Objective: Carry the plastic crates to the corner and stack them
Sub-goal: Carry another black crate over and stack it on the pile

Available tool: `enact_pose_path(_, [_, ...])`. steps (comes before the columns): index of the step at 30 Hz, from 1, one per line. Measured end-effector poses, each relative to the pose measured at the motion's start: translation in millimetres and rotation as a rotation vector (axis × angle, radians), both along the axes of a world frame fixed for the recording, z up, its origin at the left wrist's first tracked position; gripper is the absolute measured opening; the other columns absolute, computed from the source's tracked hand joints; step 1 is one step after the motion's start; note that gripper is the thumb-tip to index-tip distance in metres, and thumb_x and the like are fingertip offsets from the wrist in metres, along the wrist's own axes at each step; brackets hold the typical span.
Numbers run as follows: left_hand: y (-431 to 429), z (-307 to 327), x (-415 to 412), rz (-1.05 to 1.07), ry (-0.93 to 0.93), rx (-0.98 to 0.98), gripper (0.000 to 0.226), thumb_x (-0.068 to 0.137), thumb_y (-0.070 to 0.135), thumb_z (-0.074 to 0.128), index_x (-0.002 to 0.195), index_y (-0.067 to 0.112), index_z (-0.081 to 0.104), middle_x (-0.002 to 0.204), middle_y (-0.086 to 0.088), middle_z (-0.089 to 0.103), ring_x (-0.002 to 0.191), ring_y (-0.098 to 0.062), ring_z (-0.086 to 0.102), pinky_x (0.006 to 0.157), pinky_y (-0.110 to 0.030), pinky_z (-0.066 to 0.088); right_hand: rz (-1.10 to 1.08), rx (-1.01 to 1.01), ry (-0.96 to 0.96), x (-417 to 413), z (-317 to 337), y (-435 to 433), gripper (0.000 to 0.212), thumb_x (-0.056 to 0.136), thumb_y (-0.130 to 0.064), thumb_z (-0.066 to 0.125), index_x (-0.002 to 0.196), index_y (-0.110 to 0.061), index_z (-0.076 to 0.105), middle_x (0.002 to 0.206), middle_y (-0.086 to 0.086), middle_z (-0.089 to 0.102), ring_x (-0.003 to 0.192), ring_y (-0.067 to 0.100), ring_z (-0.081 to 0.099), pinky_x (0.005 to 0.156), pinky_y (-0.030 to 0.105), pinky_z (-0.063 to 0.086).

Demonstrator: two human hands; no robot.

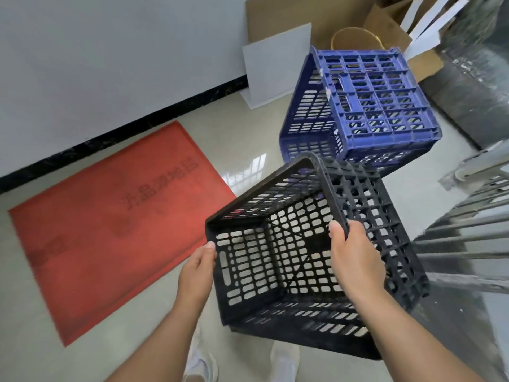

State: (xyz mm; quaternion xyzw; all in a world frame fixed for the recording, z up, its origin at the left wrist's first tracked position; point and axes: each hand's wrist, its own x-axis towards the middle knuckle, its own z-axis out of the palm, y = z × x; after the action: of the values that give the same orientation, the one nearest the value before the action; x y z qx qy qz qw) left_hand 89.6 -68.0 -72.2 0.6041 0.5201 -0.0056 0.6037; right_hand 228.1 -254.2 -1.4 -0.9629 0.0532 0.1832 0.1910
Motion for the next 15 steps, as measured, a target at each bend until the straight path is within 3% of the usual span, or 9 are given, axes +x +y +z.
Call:
enact_pose_path(2, [14, 2, -8, 0.014, 0.000, 0.013, 0.023, 0.099, 0.040, 0.042, 0.086, 0.035, 0.060, 0.097, 0.011, 0.066, 0.098, -0.012, 0.061, 0.094, -0.040, 0.048, 0.024, 0.016, 0.039, -5, 2, 23, 0.051, 0.097, -0.051, 0.027, 0.117, -0.010, 0.051, 0.097, 0.007, 0.063, 0.088, 0.031, 0.057, 0.073, 0.040, 0.042])
enact_pose_path(5, [44, -1, -27, 0.070, 0.015, 0.027, 0.024, 0.100, 0.041, 0.040, 0.090, 0.035, 0.061, 0.099, 0.010, 0.066, 0.099, -0.012, 0.061, 0.095, -0.040, 0.048, 0.043, 0.061, 0.079, -10, 8, 55, 0.054, 0.097, -0.052, 0.027, 0.116, -0.008, 0.052, 0.100, 0.009, 0.064, 0.090, 0.030, 0.057, 0.076, 0.041, 0.043])
enact_pose_path(10, [113, -27, -73, 0.188, 0.129, 0.086, 0.047, 0.098, 0.047, 0.039, 0.131, 0.017, 0.055, 0.126, 0.001, 0.058, 0.127, -0.025, 0.050, 0.108, -0.041, 0.037, 0.097, 0.167, 0.095, 0, 21, 96, 0.048, 0.098, -0.044, 0.032, 0.099, -0.004, 0.058, 0.096, 0.011, 0.058, 0.089, 0.028, 0.050, 0.077, 0.038, 0.037])
enact_pose_path(13, [148, -53, -99, 0.218, 0.236, 0.140, 0.049, 0.100, 0.041, 0.037, 0.142, 0.016, 0.045, 0.145, -0.008, 0.049, 0.134, -0.030, 0.043, 0.111, -0.044, 0.032, 0.123, 0.246, 0.115, 0, 12, 121, 0.047, 0.098, -0.042, 0.036, 0.084, -0.006, 0.063, 0.086, 0.010, 0.064, 0.084, 0.030, 0.056, 0.076, 0.039, 0.040])
enact_pose_path(15, [169, -72, -113, 0.240, 0.298, 0.157, 0.051, 0.101, 0.041, 0.036, 0.146, 0.017, 0.038, 0.149, -0.011, 0.044, 0.137, -0.033, 0.040, 0.110, -0.046, 0.030, 0.111, 0.303, 0.140, -1, -1, 138, 0.047, 0.095, -0.047, 0.039, 0.085, -0.009, 0.065, 0.076, 0.004, 0.061, 0.073, 0.026, 0.054, 0.068, 0.037, 0.041])
